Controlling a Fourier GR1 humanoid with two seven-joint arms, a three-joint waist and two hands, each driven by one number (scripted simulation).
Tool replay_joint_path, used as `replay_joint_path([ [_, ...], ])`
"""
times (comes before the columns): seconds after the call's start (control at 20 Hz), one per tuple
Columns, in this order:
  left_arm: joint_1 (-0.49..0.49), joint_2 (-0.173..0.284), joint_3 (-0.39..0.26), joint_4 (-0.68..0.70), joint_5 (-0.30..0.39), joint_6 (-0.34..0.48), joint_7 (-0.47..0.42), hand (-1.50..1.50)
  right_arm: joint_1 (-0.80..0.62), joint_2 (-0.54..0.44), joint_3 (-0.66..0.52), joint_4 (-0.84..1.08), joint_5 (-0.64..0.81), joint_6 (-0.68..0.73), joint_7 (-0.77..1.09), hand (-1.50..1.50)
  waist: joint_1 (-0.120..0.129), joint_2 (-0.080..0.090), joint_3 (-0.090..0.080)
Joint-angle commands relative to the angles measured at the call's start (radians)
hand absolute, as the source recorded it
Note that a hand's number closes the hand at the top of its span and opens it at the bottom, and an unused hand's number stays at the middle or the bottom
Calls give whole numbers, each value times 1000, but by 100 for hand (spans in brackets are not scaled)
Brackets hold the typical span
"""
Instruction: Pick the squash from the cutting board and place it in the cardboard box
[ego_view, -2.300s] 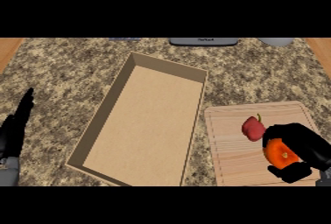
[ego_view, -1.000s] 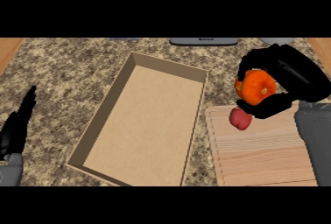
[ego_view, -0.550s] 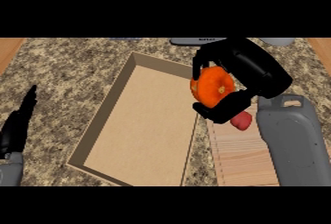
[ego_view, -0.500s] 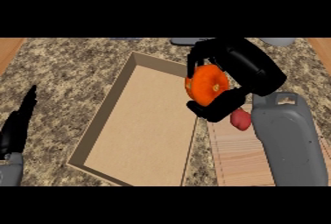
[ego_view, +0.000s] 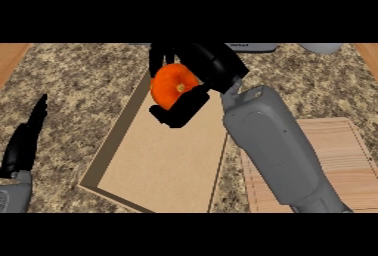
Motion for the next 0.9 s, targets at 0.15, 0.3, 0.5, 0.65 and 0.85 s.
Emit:
replay_joint_path([
  [0.15, -15, 17, 2, -3, 2, -37, 2, 0, -192, 10, 177, 296, -145, -242, 41, 150, 20, 3, 0],
  [0.3, -6, -7, -4, 27, -12, -9, -47, 0, -210, 10, 248, 464, -136, -333, -40, 150, 35, 10, -1],
  [0.5, 15, -16, -12, -3, -13, -13, -55, 0, -192, 10, 353, 504, -249, -440, 59, 150, 50, 8, -1],
  [0.65, -60, -16, -16, 40, -34, 3, -28, 0, -215, 10, 376, 597, -347, -417, 59, -150, 58, 15, -1],
  [0.85, -47, 0, 0, 55, -10, -31, -64, 0, -265, 10, 440, 630, -470, -473, 13, -150, 69, 16, -1],
])
